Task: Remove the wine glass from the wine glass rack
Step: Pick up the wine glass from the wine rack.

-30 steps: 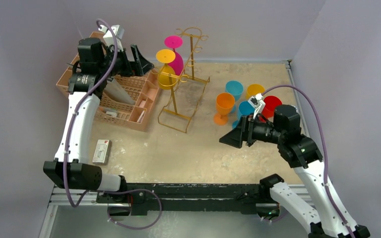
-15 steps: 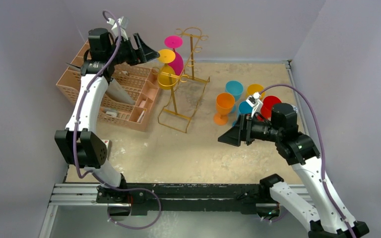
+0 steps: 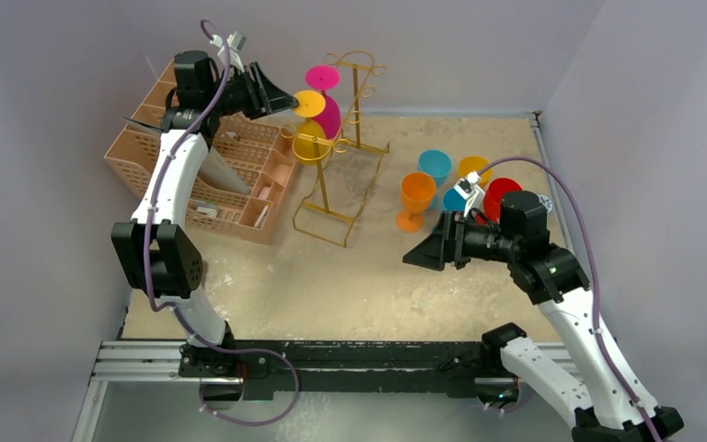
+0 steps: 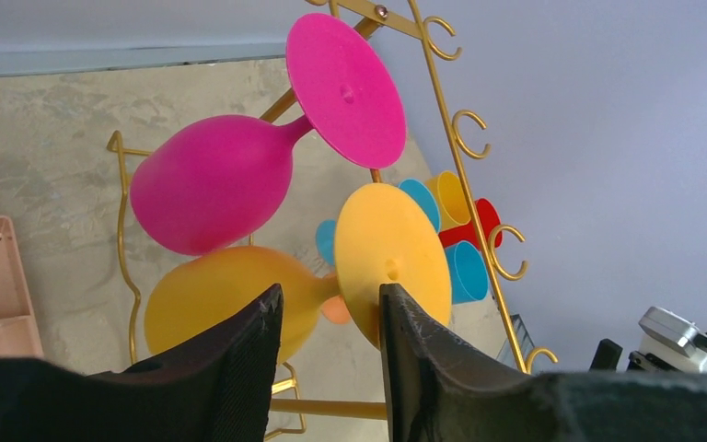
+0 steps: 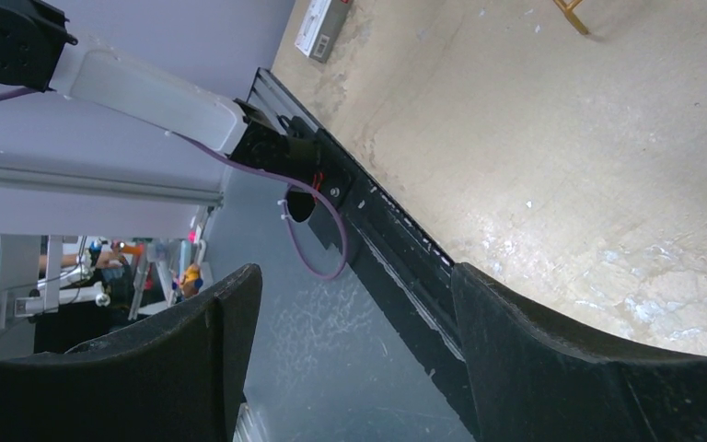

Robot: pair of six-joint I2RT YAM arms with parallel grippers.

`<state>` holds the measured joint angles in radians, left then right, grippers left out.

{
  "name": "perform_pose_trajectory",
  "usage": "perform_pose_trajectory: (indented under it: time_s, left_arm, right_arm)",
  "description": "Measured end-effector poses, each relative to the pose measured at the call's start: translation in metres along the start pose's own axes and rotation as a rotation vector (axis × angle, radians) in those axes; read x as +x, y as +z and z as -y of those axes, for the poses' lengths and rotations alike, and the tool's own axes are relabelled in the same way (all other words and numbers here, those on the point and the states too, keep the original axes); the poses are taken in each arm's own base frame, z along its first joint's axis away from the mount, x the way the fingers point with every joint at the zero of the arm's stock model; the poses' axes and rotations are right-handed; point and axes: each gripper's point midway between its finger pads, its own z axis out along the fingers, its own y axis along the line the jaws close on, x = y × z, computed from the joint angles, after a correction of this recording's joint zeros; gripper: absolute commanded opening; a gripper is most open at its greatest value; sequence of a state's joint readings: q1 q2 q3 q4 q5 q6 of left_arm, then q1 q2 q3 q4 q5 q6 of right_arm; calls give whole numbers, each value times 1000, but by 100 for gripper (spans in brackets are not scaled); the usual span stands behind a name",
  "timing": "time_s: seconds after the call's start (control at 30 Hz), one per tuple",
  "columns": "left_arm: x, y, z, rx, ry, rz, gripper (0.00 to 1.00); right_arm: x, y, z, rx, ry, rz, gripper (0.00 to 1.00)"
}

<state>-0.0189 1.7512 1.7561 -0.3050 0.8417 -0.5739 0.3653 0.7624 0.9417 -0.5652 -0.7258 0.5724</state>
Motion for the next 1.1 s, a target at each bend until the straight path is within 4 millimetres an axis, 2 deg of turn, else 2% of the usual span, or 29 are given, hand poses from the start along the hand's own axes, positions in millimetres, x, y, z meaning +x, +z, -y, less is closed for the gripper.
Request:
perform_pose_trajectory:
  time_s: [0.4, 0.57, 0.9, 1.1]
  left_arm:
    - [-6, 5, 4, 39, -3, -13, 35]
    - [-4, 7, 2, 42, -12, -27, 27]
    - [-7, 4, 7, 46, 13, -31, 3]
    - [-8, 3, 11, 57, 18, -32, 0]
  right_arm:
    - [2, 2, 3, 5, 22, -7, 78]
    - [2, 2, 3, 5, 24, -7, 77]
    - [0, 3, 3, 2, 25, -3, 78]
    - [-1, 4, 3, 2, 28, -3, 78]
